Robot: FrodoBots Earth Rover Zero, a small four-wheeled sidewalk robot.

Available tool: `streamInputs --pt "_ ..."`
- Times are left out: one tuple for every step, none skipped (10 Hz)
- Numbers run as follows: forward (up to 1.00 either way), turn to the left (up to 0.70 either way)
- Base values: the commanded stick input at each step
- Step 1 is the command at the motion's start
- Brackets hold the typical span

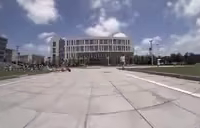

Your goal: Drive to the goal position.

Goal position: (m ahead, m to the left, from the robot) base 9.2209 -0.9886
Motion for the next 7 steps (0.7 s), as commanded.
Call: streamInputs --pt "1.0 0.0" --pt "1.0 0.0" --pt "1.0 0.0" --pt "1.0 0.0" --pt "1.0 0.0" --pt "1.0 0.0" --pt "1.0 0.0"
